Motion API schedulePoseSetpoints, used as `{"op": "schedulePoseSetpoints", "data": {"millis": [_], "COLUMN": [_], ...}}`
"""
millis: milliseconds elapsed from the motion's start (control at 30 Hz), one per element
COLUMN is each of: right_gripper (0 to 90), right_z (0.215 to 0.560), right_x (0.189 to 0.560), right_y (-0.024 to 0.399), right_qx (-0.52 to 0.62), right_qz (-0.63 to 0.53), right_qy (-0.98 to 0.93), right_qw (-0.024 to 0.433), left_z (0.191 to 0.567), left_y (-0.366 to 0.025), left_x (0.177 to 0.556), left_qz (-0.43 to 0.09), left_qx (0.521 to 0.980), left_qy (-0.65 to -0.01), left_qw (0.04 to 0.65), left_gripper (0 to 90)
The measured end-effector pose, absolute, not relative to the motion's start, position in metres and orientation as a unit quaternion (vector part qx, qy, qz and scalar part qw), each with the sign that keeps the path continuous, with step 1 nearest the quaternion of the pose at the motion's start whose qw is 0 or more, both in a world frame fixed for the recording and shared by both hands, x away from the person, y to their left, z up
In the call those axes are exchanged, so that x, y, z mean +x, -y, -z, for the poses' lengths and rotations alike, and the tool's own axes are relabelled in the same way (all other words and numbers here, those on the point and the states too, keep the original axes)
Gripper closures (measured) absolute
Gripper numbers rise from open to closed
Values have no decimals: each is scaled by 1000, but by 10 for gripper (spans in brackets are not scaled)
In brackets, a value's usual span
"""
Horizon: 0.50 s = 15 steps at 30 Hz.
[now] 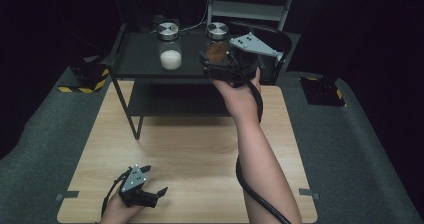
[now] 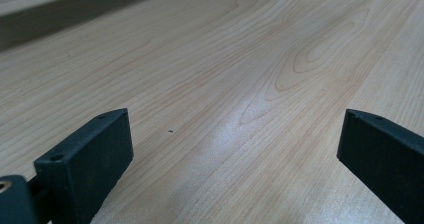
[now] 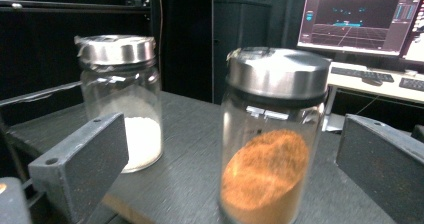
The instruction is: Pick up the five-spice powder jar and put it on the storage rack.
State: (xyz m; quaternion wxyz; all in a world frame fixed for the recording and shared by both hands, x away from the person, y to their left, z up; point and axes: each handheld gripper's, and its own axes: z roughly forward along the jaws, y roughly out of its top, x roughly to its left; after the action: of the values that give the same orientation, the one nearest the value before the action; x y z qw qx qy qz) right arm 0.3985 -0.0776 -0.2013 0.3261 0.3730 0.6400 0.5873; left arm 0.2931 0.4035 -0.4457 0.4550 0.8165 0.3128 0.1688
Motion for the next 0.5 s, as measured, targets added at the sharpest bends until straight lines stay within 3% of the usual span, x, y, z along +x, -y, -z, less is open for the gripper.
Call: {"op": "schedulePoseSetpoints", "data": {"millis": [500], "right_gripper": [1], "right_z": [238], "right_x": [370], "right_y": [89], "right_qx": [362], "right_qz": [-587], "right_qy": [-650], "right_qw": [320], "left_z": [445], "left_y": [-401], "left_x": [292], "left_qz": [-174], "left_qx": [820], "left_qy": [-308], "left_qw": [450], "left_gripper": [15]}}
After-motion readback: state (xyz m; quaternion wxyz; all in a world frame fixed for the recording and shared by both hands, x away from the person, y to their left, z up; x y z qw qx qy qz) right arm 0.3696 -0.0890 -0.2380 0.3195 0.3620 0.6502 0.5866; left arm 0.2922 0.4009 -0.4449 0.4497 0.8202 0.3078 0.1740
